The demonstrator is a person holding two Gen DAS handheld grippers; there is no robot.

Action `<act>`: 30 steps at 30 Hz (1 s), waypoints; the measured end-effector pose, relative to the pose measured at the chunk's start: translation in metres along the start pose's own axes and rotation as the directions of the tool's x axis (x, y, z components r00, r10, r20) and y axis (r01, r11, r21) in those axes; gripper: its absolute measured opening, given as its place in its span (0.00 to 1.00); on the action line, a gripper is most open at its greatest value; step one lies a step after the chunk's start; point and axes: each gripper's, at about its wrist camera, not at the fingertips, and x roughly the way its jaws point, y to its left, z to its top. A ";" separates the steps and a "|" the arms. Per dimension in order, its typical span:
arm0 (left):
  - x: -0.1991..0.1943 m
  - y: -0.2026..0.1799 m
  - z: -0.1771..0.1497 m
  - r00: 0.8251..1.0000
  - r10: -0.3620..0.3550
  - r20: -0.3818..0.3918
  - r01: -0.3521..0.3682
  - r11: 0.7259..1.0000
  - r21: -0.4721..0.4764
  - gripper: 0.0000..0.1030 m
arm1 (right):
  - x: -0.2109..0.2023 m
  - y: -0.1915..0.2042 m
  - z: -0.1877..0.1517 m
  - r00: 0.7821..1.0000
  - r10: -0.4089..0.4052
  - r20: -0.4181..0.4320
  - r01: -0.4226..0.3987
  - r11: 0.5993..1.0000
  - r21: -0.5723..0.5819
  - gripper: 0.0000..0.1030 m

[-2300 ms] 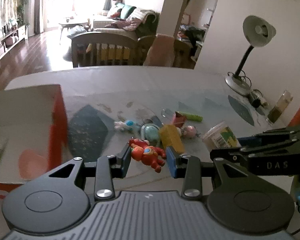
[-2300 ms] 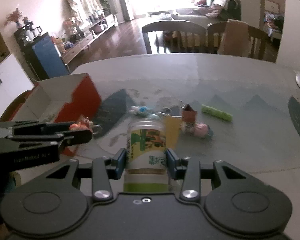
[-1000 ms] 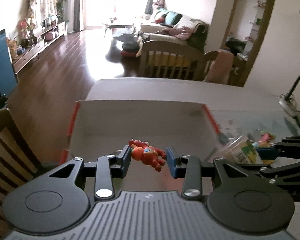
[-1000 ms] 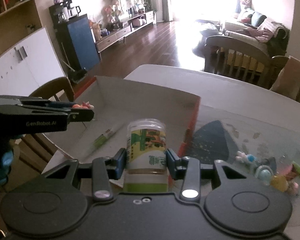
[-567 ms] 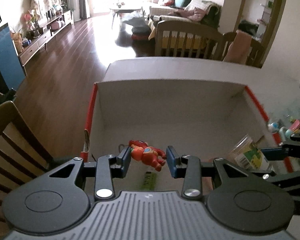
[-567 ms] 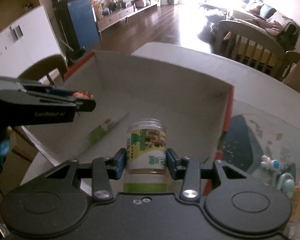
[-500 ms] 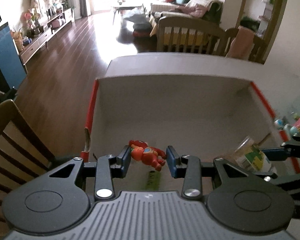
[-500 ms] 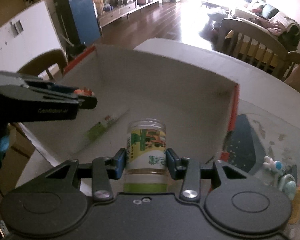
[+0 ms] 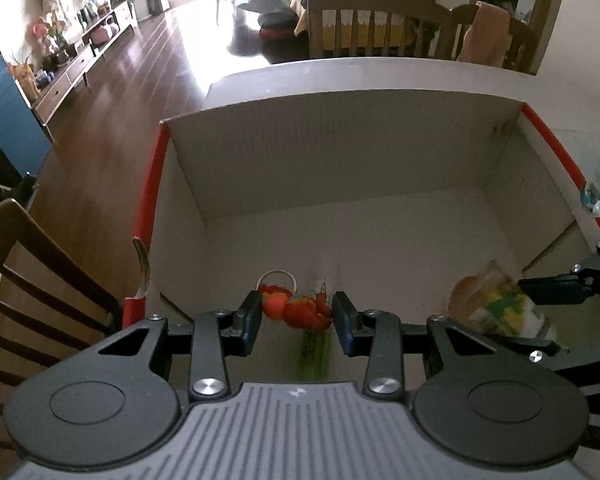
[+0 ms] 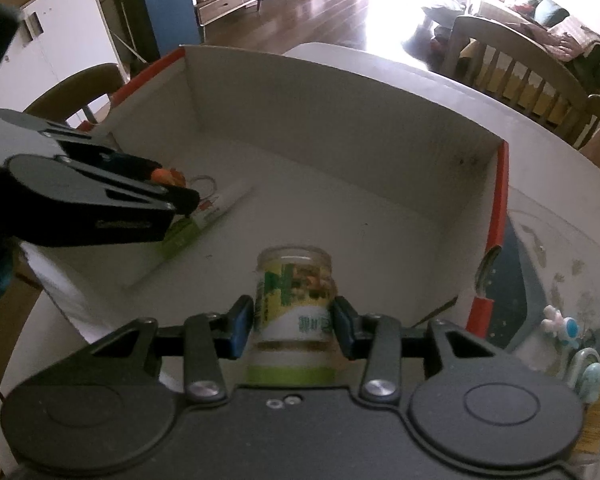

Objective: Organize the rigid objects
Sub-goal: 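Carry the orange figure and green-labelled jar into the shoebox with both tools, then release the figure with the left tool while the right tool releases the jar in the box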

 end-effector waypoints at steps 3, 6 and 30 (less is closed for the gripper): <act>0.000 -0.001 0.001 1.000 0.004 -0.008 -0.004 1.000 -0.004 0.37 | -0.004 -0.002 0.001 1.000 0.016 0.007 -0.016 1.000 0.002 0.48; -0.002 -0.002 0.001 1.000 0.007 -0.009 -0.007 1.000 -0.004 0.37 | -0.011 -0.006 0.003 0.999 0.035 0.022 -0.035 0.999 0.010 0.53; -0.079 -0.019 -0.007 0.994 0.006 0.112 -0.001 0.999 -0.048 0.39 | -0.087 -0.011 -0.010 0.980 0.084 0.182 -0.091 0.995 0.030 0.62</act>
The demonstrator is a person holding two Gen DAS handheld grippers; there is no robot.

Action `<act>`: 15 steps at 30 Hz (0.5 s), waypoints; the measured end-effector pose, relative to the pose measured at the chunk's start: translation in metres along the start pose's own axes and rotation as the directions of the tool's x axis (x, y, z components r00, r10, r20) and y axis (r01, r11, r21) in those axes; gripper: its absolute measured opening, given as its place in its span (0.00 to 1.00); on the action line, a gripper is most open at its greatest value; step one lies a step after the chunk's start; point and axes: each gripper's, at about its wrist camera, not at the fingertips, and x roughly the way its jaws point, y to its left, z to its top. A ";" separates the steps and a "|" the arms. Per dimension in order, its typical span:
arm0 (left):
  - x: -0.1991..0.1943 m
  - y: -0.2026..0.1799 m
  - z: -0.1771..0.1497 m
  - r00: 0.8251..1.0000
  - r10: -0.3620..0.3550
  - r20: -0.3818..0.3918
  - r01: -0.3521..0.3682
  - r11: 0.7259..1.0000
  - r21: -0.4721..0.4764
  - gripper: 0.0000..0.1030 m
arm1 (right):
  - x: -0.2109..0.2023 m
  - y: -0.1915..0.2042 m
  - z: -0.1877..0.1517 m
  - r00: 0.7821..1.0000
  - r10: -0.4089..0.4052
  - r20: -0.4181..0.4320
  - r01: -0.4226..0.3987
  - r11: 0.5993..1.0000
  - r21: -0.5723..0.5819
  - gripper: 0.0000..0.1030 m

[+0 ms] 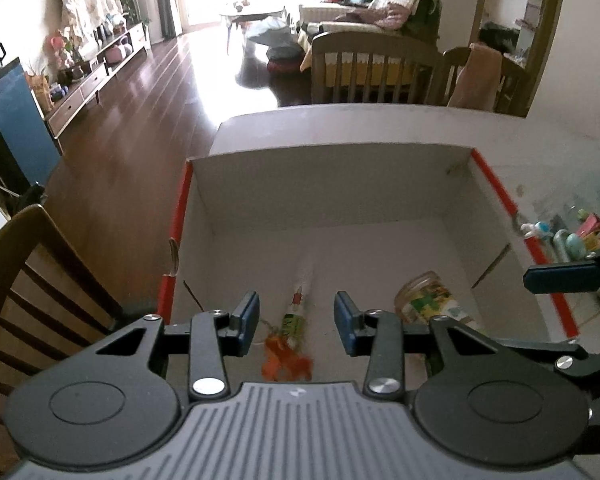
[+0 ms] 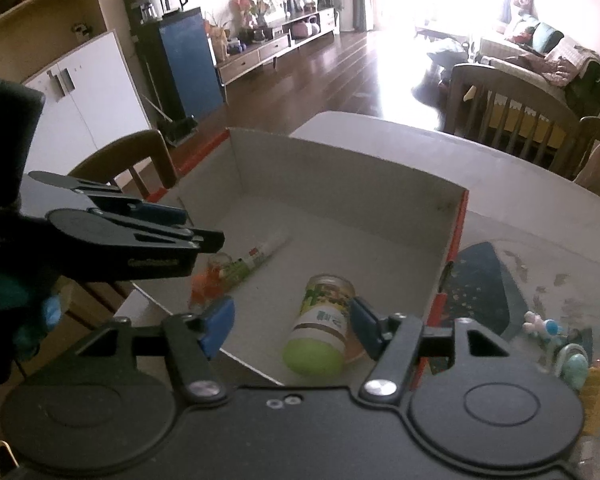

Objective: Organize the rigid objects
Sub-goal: 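Release the figure with the left tool while the right tool releases the jar in the box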

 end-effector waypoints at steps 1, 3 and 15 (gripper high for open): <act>-0.003 0.000 0.001 1.000 -0.001 0.007 0.001 1.000 0.000 0.39 | -0.004 0.000 0.000 1.000 0.002 0.007 -0.002 1.000 0.001 0.62; -0.011 -0.001 0.002 1.000 -0.007 0.020 0.007 1.000 -0.002 0.46 | -0.013 -0.002 -0.001 1.000 0.005 0.024 -0.005 1.000 0.003 0.64; -0.060 -0.042 0.008 0.990 -0.078 0.116 0.074 0.997 0.036 0.66 | -0.070 -0.009 -0.015 0.990 0.018 0.143 -0.019 1.000 0.008 0.79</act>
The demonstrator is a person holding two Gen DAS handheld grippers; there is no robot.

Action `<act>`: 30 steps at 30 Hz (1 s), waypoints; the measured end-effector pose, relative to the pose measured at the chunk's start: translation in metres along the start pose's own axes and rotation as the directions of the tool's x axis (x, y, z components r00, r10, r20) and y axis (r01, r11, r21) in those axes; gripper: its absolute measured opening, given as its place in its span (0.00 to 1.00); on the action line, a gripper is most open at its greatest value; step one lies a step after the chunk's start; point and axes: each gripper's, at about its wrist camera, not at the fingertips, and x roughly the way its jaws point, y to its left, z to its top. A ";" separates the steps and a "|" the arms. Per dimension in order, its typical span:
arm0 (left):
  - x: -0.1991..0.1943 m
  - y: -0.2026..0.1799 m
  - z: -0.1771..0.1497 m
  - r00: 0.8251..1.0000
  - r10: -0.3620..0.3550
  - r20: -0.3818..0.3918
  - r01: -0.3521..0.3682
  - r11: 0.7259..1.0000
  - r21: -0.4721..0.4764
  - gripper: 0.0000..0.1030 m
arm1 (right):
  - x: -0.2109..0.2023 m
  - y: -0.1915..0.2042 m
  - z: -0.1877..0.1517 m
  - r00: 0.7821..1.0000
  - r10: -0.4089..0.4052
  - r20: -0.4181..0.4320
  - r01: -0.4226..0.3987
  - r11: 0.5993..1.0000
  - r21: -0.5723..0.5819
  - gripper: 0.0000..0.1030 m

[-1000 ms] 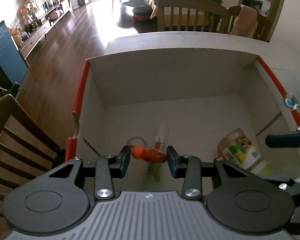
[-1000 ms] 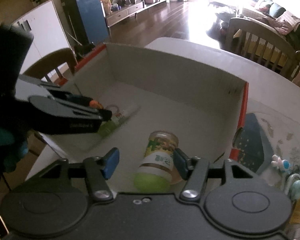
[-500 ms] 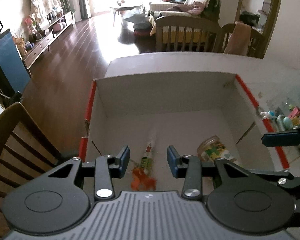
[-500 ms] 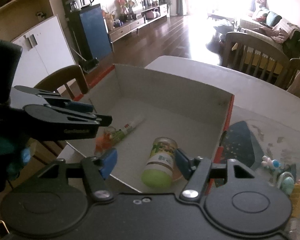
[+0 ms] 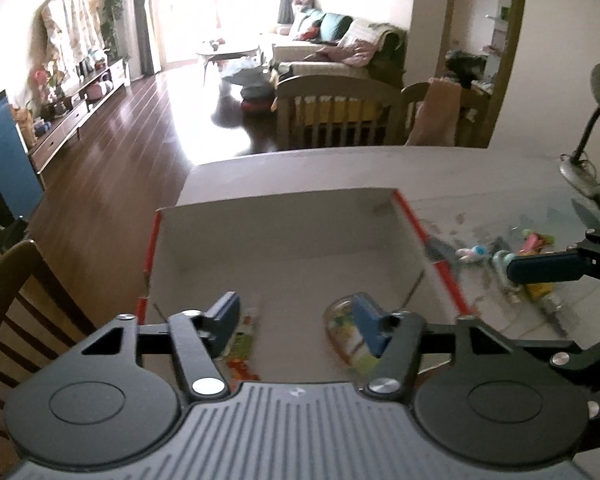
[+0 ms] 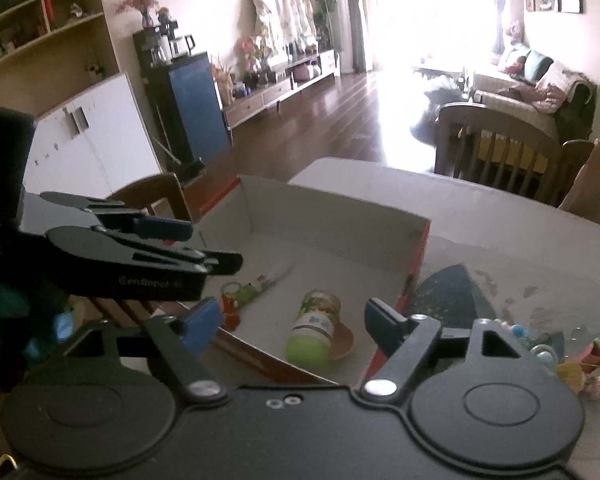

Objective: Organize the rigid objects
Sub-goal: 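Release the figure with the left tool while the right tool releases the jar in the box, then move both tools back to the items on the table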

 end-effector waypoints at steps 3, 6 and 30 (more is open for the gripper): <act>-0.007 -0.010 0.002 1.000 -0.024 0.016 0.024 1.000 0.000 0.66 | -0.016 -0.007 -0.003 1.000 -0.003 0.028 0.003 1.000 0.014 0.81; -0.013 -0.024 0.003 0.999 -0.045 0.028 0.045 0.999 0.002 0.66 | -0.031 -0.016 -0.010 0.999 -0.007 0.051 0.005 0.999 0.032 0.84; 0.014 -0.155 -0.005 0.986 -0.165 0.014 0.164 0.986 0.034 0.81 | -0.103 -0.143 -0.102 0.976 -0.207 0.064 0.190 0.961 0.203 0.90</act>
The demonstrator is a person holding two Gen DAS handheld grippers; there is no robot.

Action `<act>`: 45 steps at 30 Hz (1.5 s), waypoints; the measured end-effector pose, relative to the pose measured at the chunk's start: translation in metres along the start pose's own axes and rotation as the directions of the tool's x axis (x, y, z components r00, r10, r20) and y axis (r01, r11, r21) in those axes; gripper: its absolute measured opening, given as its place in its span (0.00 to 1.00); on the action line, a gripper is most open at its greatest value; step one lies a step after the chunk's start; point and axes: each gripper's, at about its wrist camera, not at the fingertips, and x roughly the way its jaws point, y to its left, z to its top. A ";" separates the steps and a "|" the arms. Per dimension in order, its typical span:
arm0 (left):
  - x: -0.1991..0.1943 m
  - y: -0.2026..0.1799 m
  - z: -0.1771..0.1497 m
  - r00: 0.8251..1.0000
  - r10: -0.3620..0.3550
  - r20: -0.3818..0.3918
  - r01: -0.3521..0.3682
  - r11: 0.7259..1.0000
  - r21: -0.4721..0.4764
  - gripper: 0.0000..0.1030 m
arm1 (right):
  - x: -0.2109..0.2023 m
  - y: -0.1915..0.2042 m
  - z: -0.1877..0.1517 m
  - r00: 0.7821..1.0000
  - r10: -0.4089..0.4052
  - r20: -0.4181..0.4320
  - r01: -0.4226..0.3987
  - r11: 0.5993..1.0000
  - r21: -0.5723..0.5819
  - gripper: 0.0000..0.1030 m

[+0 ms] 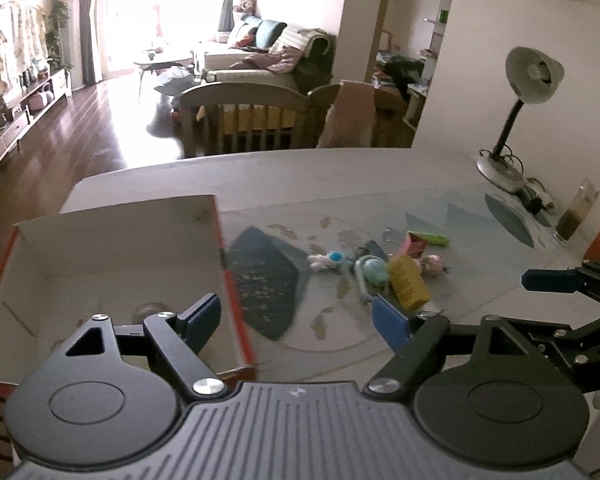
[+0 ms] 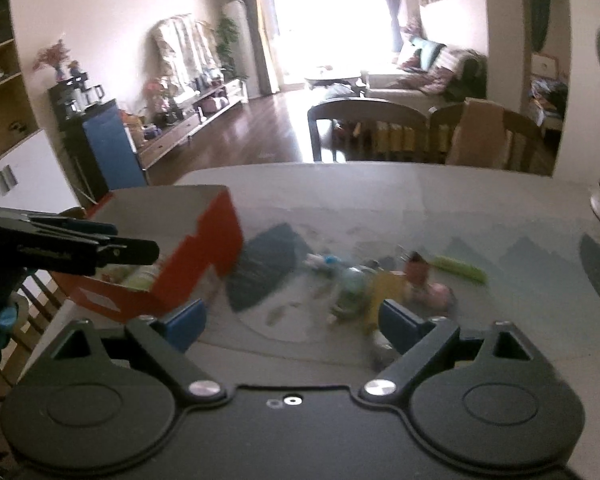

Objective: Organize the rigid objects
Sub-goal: 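Move both tools back to the items on the table, then grasp the teal ball with the left tool while the right tool grasps the clear bead vial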

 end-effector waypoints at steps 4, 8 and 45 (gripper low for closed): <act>0.015 -0.017 -0.001 1.000 -0.013 -0.014 0.013 1.000 -0.004 0.84 | 0.000 -0.023 -0.009 1.000 -0.005 -0.019 0.005 1.000 0.008 0.90; 0.031 -0.030 0.001 1.000 -0.014 -0.018 0.014 1.000 -0.021 0.91 | 0.004 -0.038 -0.016 0.999 -0.007 -0.040 0.007 1.000 -0.003 0.90; 0.212 -0.076 0.005 0.988 0.062 -0.139 -0.062 0.998 0.005 0.95 | 0.103 -0.089 -0.039 0.970 0.013 -0.241 -0.030 0.997 -0.066 0.66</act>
